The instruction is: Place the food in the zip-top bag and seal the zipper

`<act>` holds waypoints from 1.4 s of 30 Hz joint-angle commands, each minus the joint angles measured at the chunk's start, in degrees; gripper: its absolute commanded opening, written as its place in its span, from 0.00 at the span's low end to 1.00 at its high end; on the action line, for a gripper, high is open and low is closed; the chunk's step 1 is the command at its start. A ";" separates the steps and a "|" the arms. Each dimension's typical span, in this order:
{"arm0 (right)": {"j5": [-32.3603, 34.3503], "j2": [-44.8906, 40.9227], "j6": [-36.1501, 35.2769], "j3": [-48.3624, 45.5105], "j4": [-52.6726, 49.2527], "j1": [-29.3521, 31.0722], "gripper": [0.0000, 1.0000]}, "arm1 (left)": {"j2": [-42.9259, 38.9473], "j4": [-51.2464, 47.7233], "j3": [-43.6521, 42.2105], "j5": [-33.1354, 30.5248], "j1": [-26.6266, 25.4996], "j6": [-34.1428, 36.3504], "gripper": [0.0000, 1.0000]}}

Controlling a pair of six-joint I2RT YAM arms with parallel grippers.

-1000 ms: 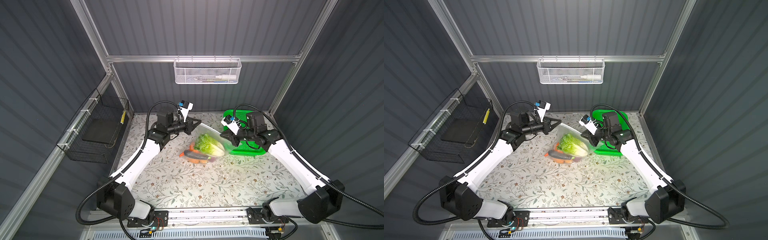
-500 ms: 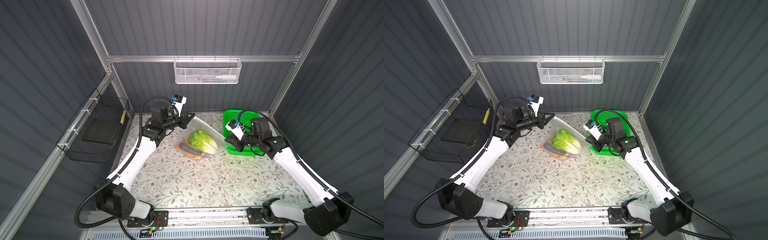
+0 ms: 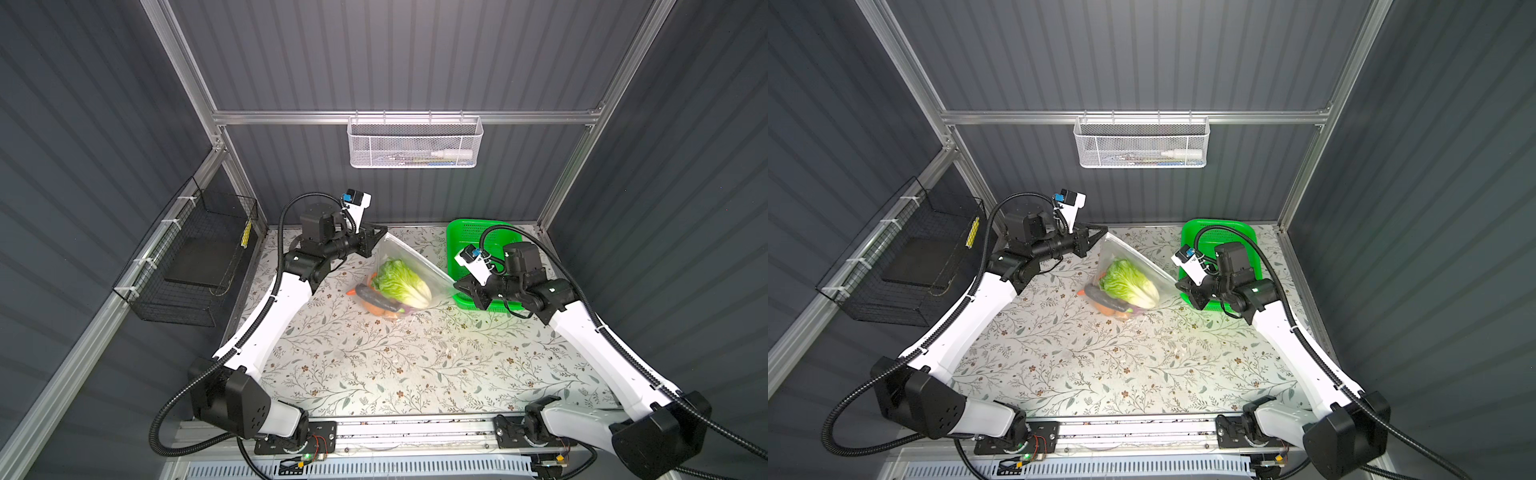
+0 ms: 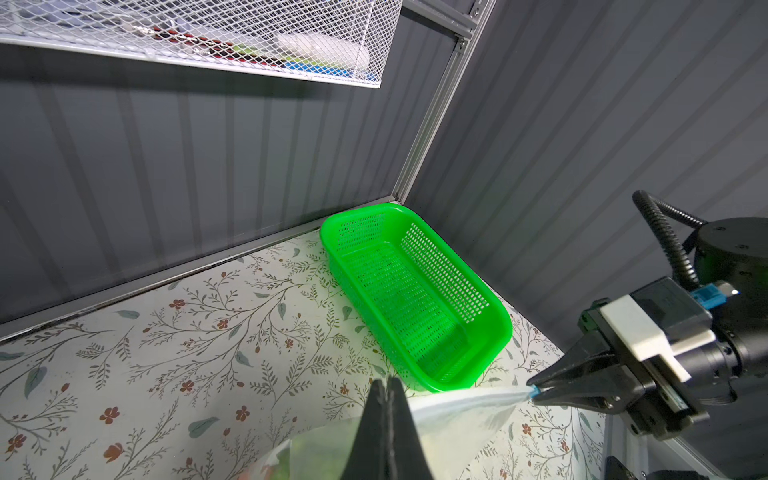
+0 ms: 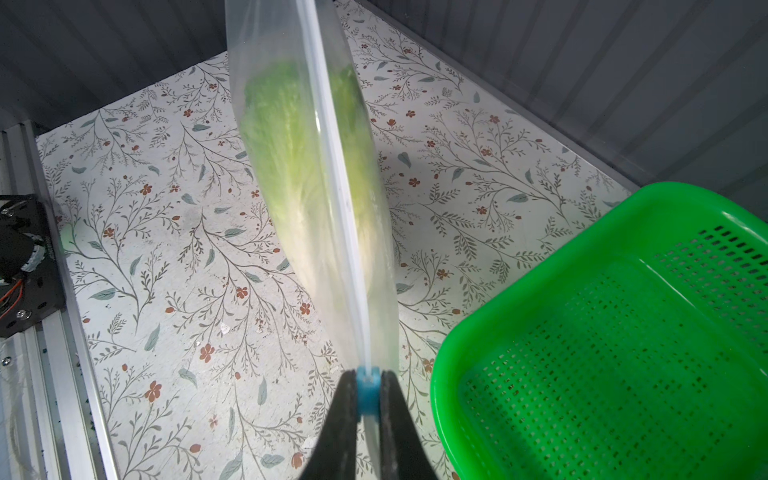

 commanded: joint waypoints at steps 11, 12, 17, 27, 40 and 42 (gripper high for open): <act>4.72 -1.71 1.60 -3.74 -6.77 -1.01 0.10 | -0.27 3.74 0.88 -3.38 2.49 0.81 0.00; 5.20 -1.63 1.51 -3.74 -6.98 -1.03 0.10 | -0.34 3.85 0.88 -3.37 2.58 0.79 0.00; 5.50 -1.80 1.60 -3.86 -7.33 -1.20 0.10 | -0.41 3.90 0.88 -3.15 2.58 0.71 0.00; 7.02 -2.36 1.51 -4.20 -7.86 -1.46 0.10 | -0.68 3.83 0.88 -3.11 2.67 0.72 0.00; 8.79 -2.29 1.18 -3.92 -8.59 -1.73 0.10 | -0.76 3.70 0.88 -2.86 2.76 0.81 0.00; 7.85 -2.15 1.42 -3.60 -8.02 -1.73 0.10 | -0.81 3.74 0.88 -2.44 2.76 0.63 0.00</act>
